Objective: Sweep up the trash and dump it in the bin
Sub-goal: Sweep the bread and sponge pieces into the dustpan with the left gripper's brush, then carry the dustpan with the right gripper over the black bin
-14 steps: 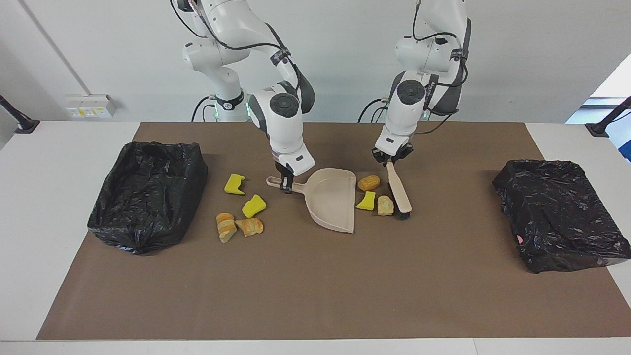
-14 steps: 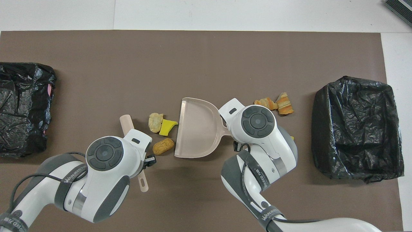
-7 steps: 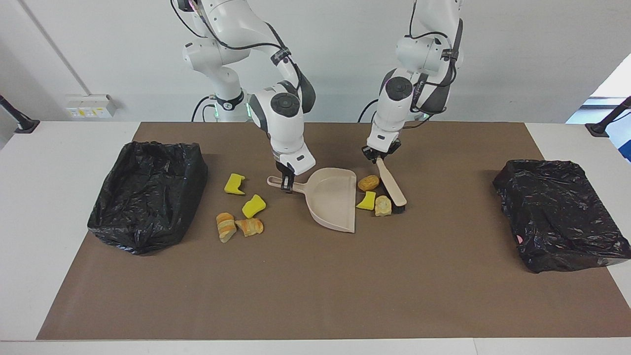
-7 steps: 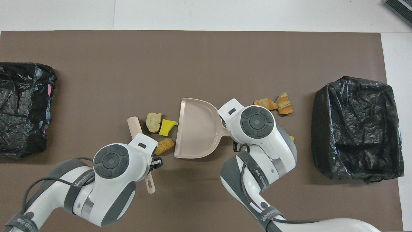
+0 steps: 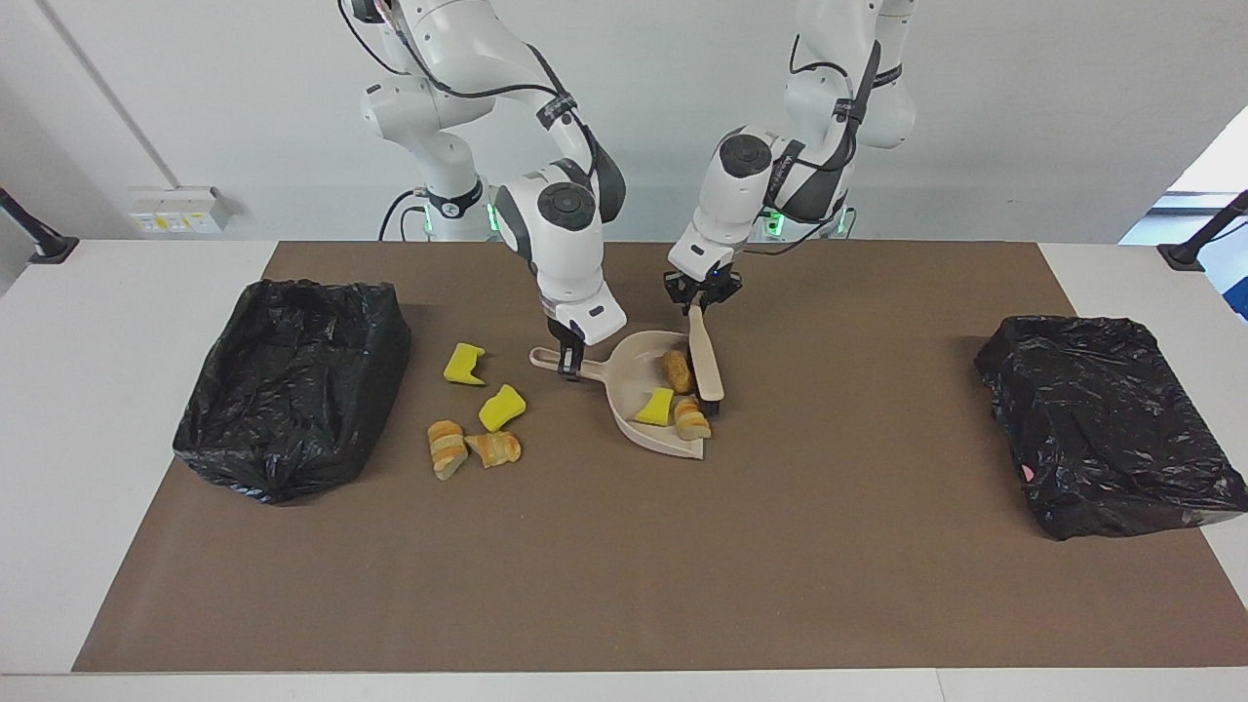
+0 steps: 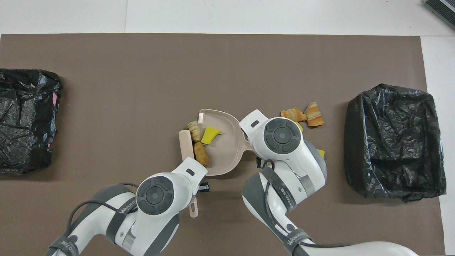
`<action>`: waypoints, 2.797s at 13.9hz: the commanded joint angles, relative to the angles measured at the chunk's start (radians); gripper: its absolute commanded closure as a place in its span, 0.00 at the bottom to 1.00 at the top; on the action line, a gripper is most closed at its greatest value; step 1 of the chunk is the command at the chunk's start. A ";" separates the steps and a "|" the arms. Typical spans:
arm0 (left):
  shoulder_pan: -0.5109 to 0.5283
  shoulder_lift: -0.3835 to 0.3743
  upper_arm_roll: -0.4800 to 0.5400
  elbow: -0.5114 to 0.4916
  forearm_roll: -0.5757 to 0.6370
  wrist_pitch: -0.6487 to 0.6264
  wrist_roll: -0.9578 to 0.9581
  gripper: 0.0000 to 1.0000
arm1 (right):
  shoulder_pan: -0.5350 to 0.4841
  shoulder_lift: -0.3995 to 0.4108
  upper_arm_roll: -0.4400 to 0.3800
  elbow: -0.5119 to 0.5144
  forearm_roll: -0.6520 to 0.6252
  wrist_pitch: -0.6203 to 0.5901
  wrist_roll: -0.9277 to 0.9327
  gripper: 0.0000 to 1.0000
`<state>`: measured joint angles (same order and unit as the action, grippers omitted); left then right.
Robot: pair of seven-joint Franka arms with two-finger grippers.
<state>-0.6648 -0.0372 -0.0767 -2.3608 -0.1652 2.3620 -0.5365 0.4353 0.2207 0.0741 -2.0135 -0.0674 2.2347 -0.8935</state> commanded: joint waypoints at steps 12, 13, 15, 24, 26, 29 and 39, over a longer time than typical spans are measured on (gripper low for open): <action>0.200 -0.098 0.023 0.101 0.062 -0.319 0.093 1.00 | -0.007 -0.006 0.007 0.004 -0.019 -0.020 -0.012 1.00; 0.201 -0.105 0.023 0.089 0.064 -0.320 0.092 1.00 | -0.007 -0.006 0.007 0.004 -0.019 -0.020 -0.012 1.00; 0.203 -0.110 0.023 0.083 0.064 -0.316 0.092 1.00 | -0.007 -0.006 0.007 0.004 -0.019 -0.021 -0.012 1.00; 0.202 -0.122 0.021 0.066 0.064 -0.316 0.038 1.00 | -0.144 -0.130 0.006 0.102 0.006 -0.219 -0.122 1.00; 0.163 -0.151 0.012 0.034 0.064 -0.308 -0.043 1.00 | -0.209 -0.179 0.006 0.102 0.011 -0.245 -0.156 1.00; 0.038 -0.231 0.011 -0.101 0.062 -0.215 -0.155 1.00 | -0.341 -0.265 -0.007 0.145 0.018 -0.377 -0.240 1.00; -0.271 -0.233 0.011 -0.265 0.061 0.010 -0.499 1.00 | -0.595 -0.313 -0.301 0.233 -0.018 -0.554 -0.712 1.00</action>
<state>-0.9008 -0.2319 -0.0836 -2.5949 -0.1158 2.3501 -1.0071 -0.1530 -0.0985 -0.1697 -1.8037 -0.0696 1.6846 -1.5361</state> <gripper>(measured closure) 0.736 0.687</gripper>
